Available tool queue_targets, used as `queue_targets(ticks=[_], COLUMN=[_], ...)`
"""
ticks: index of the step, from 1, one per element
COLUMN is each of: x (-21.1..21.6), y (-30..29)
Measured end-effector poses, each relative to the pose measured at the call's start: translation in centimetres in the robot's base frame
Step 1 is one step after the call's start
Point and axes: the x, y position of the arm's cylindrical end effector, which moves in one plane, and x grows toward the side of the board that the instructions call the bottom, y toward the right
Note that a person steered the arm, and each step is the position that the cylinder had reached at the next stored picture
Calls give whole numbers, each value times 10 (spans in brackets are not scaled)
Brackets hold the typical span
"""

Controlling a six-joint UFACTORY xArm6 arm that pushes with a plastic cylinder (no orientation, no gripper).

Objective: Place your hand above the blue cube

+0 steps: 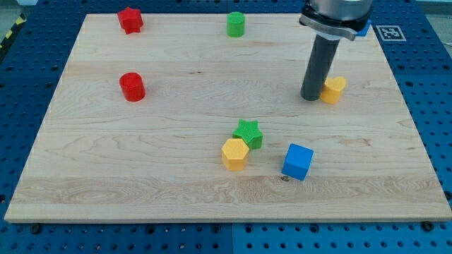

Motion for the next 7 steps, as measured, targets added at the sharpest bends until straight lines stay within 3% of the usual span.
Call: queue_targets(ticks=[2, 3, 5, 7], x=[-3, -6, 84, 89], y=[37, 22, 8, 8])
